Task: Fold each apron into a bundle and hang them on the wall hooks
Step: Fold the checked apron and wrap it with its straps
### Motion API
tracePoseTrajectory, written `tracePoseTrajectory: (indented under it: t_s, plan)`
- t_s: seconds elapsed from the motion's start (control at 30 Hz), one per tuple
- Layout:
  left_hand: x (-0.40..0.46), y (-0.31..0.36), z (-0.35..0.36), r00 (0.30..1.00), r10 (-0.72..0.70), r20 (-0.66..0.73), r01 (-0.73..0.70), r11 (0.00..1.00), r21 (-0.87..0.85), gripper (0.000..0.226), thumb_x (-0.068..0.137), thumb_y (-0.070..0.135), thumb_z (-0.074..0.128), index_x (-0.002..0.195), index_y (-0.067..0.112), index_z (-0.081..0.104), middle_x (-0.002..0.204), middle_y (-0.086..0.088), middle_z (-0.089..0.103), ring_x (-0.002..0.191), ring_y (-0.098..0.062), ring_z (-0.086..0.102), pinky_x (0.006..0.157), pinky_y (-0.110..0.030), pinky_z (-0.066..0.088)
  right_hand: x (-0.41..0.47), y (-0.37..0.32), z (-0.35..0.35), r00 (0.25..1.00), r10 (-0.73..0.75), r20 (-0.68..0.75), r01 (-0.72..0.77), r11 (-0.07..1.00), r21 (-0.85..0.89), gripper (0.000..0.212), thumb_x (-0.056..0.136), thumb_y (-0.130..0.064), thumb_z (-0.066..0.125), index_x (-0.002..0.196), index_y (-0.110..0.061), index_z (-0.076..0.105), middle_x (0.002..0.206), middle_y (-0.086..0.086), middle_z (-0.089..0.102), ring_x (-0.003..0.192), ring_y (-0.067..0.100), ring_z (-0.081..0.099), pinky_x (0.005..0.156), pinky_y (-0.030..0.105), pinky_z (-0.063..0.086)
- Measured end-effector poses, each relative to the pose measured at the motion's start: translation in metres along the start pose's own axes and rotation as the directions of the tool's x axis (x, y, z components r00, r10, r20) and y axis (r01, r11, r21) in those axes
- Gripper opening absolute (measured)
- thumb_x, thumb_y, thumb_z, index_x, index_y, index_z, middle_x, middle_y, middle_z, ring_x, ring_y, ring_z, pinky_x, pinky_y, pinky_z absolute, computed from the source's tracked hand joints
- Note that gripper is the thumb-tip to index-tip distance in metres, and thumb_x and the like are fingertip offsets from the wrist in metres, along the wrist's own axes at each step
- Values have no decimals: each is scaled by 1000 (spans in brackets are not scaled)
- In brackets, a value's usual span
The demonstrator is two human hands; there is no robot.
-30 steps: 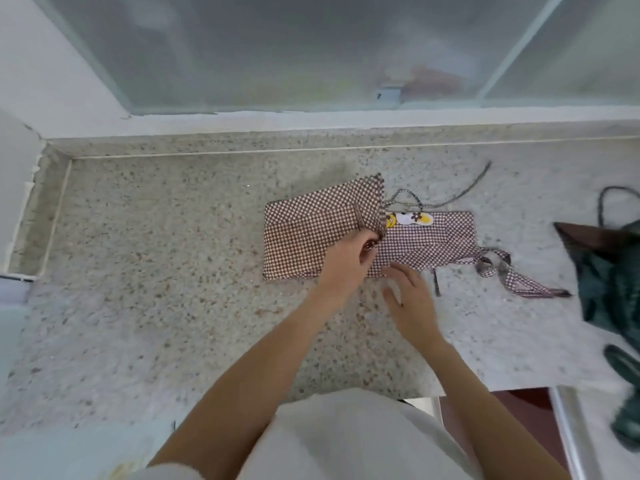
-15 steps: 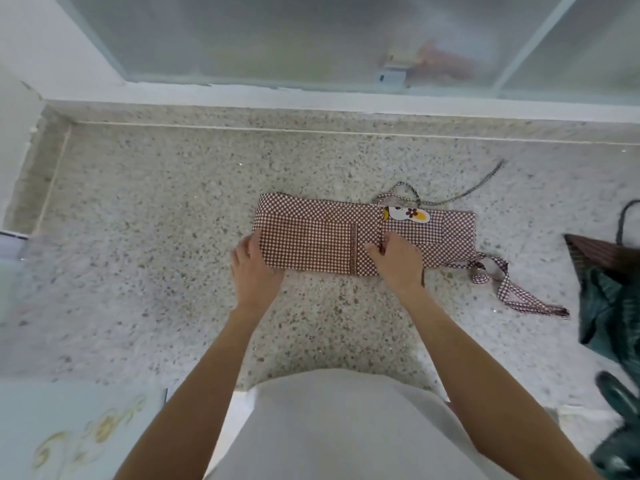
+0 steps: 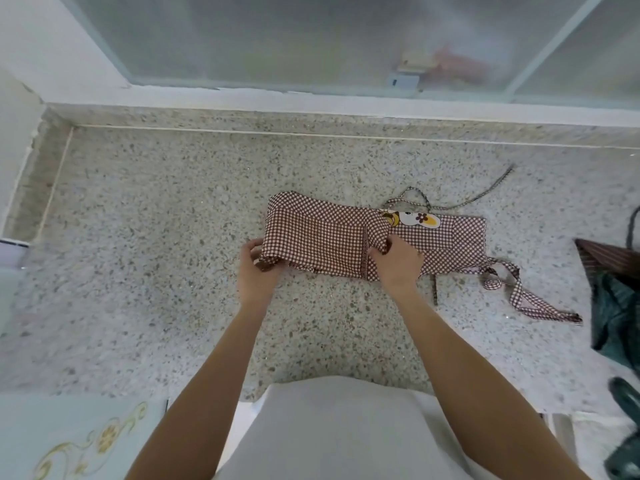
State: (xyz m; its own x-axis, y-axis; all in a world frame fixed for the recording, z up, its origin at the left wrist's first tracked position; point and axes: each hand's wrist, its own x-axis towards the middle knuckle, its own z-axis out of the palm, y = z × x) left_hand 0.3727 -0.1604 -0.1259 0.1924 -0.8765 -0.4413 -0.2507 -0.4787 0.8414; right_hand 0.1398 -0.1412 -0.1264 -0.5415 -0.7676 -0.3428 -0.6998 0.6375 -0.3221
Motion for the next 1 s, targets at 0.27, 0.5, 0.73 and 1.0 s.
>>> tracePoseTrajectory:
  t_s: [0.27, 0.5, 0.73, 1.0]
  plan:
    - [-2, -22, 10, 711, 623, 326, -693, 541, 476, 37, 70, -4, 68, 104, 11, 65, 108, -7, 62, 101, -25, 55, 84, -36, 50, 7, 94, -58, 966, 182, -186, -161, 979, 125, 23, 88, -24, 61, 92, -3, 53, 97, 16, 61, 87, 30, 55, 66, 33, 37]
    - [1, -31, 20, 734, 537, 417, -678, 539, 499, 36, 70, -7, 69, 101, 10, 68, 108, -9, 62, 98, -28, 58, 86, -36, 46, -6, 128, -49, 937, 328, -118, -285, 915, 284, 45, 87, -16, 63, 126, -5, 42, 118, 19, 60, 105, 34, 59, 74, 32, 42]
    - [7, -19, 20, 628, 471, 620, -776, 314, 547, 38, 72, -6, 68, 106, 11, 70, 106, -8, 68, 99, -31, 59, 90, -43, 48, 10, 139, -54, 940, 223, -258, -173, 964, 201, 42, 86, -5, 60, 124, -9, 42, 110, 15, 64, 97, 33, 61, 72, 37, 47]
    - [3, -5, 20, 574, 331, 749, -810, 361, 462, 54, 85, 50, 34, 112, 17, 68, 111, -1, 63, 102, -19, 57, 94, -40, 48, 25, 151, -48, 939, 139, -316, -140, 990, 20, 32, 89, -6, 51, 120, -8, 44, 105, 21, 61, 87, 37, 59, 62, 40, 45]
